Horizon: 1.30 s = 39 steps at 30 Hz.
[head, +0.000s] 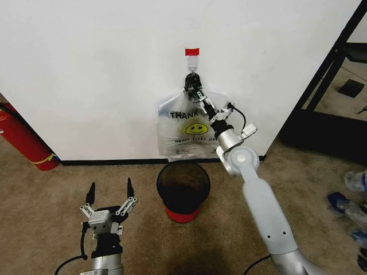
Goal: Pick up the garbage bag from the wall and place it over the trash bin.
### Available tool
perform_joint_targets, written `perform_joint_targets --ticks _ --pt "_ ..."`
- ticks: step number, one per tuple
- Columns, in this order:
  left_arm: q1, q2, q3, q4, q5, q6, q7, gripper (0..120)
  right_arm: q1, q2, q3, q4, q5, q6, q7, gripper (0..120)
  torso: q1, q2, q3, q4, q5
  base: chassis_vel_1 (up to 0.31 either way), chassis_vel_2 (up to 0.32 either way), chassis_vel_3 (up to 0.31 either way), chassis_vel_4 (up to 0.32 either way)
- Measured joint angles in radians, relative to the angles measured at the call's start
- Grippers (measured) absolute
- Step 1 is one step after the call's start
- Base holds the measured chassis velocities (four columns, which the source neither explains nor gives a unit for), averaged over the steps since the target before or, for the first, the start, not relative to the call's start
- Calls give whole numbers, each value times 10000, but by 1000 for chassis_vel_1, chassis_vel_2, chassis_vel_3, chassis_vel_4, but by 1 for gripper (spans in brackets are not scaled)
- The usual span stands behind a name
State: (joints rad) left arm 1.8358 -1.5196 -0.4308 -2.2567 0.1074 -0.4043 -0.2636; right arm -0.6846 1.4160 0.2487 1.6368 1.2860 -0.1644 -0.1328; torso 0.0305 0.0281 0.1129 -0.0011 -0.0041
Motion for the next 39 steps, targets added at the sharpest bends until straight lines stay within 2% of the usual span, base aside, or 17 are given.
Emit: perform_joint_targets --ticks 2,5,6,10,12,17,19,24,32,39 --pt "49 22 16 -91 123 -25 11 100 117 20 -77 -92 -52 -6 12 81 -1 0 0 1 1 0 0 0 0" --pt "111 15 47 -191 188 -37 23 100 231 74 -106 -200 -106 -12 39 75 -1 0 0 4 1 0 0 0 0" --pt "160 -18 61 -255 227 -62 28 100 290 125 -108 -310 -141 -12 65 68 0 0 0 4 1 0 0 0 0" --pt "284 -25 23 -388 250 -124 26 100 309 248 -47 -392 -188 -20 160 51 0 0 0 3 1 0 0 0 0" --pt "296 -22 18 -431 250 -129 24 100 308 266 -41 -371 -222 -33 222 47 0 0 0 2 1 0 0 0 0" --pt "366 -63 26 -526 254 -151 19 100 443 320 -25 -440 -375 -61 457 26 0 0 0 4 1 0 0 0 0" --pt "385 -67 26 -541 256 -155 18 100 459 321 1 -462 -367 -61 487 22 0 0 0 3 1 0 0 0 0" --pt "429 -71 -7 -622 260 -171 5 100 494 289 128 -511 -273 -64 570 1 -1 0 0 2 2 0 0 0 0" --pt "473 -146 15 -663 307 -195 -8 100 204 173 197 -232 -254 -73 584 0 0 0 0 4 2 0 0 0 0" --pt "483 -123 61 -697 329 -222 -20 100 -942 -73 282 621 -517 -100 588 0 -1 0 -1 3 2 0 0 0 0"
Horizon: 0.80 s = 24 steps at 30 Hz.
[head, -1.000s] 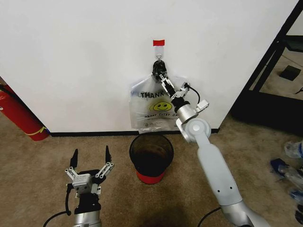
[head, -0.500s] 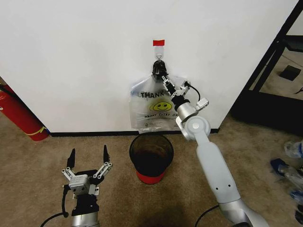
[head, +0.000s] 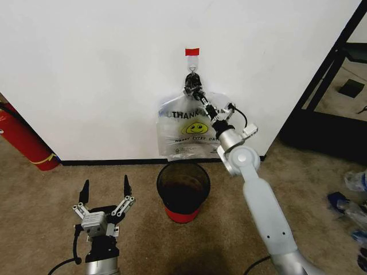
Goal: Pick up the garbage bag from the wall and place it over the trash bin.
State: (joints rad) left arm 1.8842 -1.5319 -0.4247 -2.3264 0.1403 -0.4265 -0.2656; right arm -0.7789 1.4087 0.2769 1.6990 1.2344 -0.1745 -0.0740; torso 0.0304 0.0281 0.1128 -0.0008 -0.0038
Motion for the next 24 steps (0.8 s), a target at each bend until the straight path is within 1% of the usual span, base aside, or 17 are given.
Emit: perform_joint_targets --ticks 1,8,11,21,24 --pt "0 0 0 0 0 0 0 100 0 0 0 0 0 0 0 0 0 0 0 0 0 0 0 0 0" --pt "9 87 63 -8 5 -48 -8 100 -1181 -241 43 724 -395 3 -50 0 0 0 0 0 0 0 0 0 0" --pt "10 100 88 -14 9 -60 -9 100 -1425 -277 45 878 -499 4 -69 0 0 0 0 0 0 0 0 0 0" --pt "-9 237 122 -29 -25 -149 -38 100 -2680 -437 60 1866 -1413 48 -447 0 0 1 0 0 -1 0 0 0 0" --pt "-20 258 129 -29 -32 -170 -42 100 -2913 -475 64 1983 -1660 89 -529 0 0 1 0 0 -1 0 0 0 0"
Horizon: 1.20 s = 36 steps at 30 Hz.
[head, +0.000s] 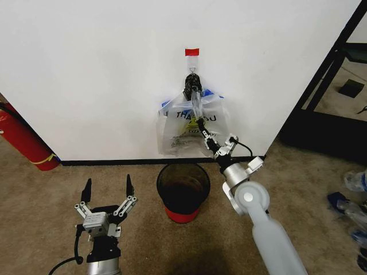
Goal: Pick up the garbage bag from the wall and place it over the trash bin.
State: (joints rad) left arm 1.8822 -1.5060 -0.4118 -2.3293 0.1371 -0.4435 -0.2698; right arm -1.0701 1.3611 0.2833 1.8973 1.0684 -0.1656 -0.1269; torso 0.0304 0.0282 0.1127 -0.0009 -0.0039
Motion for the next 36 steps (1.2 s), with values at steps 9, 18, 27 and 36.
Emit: perform_joint_targets --ticks 9,18,27,36 --pt "-79 137 78 29 -44 -18 -18 100 -1314 -163 66 737 -1198 337 -110 0 0 0 0 1 0 0 0 0 0" --pt "-174 270 144 42 -105 25 -18 100 -3007 -271 185 1453 -2784 1013 -388 0 0 0 0 -1 0 0 0 0 0" --pt "-306 420 290 113 -192 41 -10 100 -4143 -147 166 1718 -4336 1773 -527 0 0 0 0 0 0 0 0 0 0" --pt "-456 521 419 210 -259 66 -3 100 -5100 163 274 1976 -5439 2566 -476 0 0 0 1 0 0 0 0 0 0"
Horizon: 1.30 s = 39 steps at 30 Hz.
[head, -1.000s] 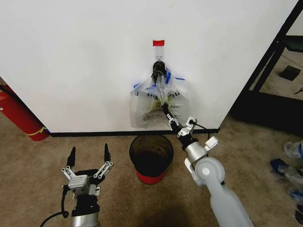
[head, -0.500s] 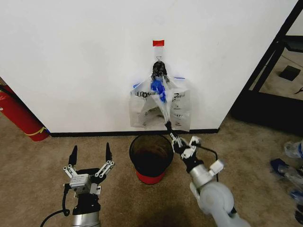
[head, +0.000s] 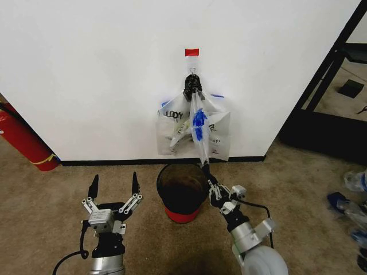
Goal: Pick up the garbage bag from the wall and place it over the trash bin.
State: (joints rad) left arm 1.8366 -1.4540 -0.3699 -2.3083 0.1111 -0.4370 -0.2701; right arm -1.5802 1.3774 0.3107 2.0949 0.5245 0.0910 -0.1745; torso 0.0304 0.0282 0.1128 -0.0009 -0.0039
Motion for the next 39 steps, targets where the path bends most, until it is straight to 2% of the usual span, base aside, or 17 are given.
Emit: perform_joint_targets --ticks 24,39 --pt "-250 126 76 234 -214 42 29 100 -1402 168 150 -579 -2346 1528 -101 0 1 0 0 0 0 0 0 0 0" --pt "-413 147 194 388 -267 160 50 100 -2132 115 142 -757 -2938 2276 -155 0 1 0 0 0 0 0 0 0 0"
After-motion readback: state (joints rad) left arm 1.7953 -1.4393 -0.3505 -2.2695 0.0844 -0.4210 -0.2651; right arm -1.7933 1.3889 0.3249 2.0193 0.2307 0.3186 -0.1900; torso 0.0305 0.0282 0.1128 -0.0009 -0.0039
